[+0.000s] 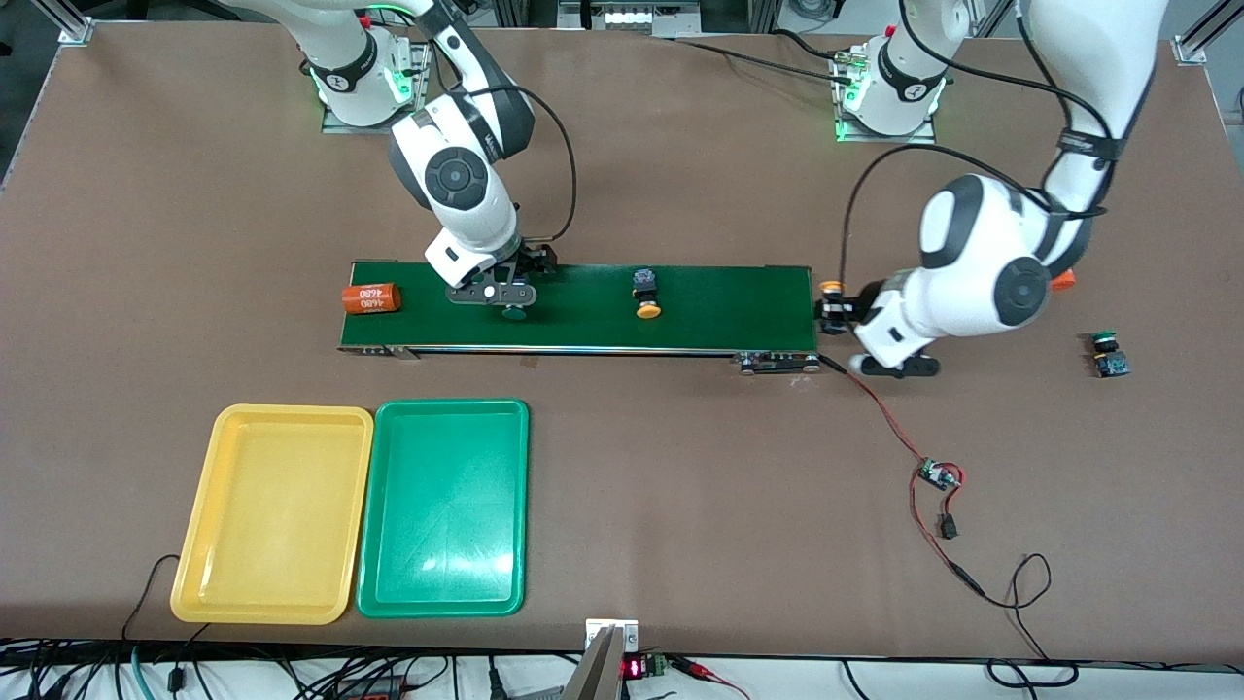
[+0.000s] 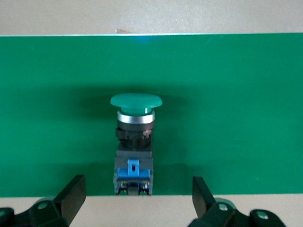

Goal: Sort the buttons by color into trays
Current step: 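Place another yellow button on the belt while the right gripper lifts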

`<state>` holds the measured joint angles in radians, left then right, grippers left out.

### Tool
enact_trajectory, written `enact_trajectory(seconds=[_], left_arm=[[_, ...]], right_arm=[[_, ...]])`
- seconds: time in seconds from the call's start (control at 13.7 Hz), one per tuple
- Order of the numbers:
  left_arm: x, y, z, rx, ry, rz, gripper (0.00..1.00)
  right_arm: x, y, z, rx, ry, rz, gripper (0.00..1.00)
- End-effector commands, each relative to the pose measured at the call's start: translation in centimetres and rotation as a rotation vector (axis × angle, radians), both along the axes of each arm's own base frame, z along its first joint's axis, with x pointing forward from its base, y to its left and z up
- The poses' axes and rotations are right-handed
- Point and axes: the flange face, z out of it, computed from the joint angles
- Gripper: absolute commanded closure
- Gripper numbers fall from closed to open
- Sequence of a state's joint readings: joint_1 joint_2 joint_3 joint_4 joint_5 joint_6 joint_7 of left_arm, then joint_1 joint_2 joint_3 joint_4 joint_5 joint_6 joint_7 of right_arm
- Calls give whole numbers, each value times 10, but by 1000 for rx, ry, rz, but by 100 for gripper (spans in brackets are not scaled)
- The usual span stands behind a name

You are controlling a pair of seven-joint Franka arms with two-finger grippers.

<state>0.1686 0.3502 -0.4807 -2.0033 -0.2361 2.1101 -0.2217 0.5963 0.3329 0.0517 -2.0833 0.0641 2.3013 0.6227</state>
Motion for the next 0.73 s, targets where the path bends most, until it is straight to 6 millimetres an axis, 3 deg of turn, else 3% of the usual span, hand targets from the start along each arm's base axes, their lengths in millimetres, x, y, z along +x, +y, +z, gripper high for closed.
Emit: enact_trajectory(seconds=[0.0,0.15,0.36,0.65], left_arm=[[-3,-29,-14,-32,-11,19,81],[-15,-55,-16,-47,-16,-11,83],[-24,-60,-24,-43,-16,-12,83],[-33,-66,-34,-47,-60,-18,79]], right_arm=[[6,-2,-1,4,-3,18,11],[11,-8,-2,5,0,28,40],[14,-12,-1,5,2,18,77],[21,-20,2,6,-3,1,93]])
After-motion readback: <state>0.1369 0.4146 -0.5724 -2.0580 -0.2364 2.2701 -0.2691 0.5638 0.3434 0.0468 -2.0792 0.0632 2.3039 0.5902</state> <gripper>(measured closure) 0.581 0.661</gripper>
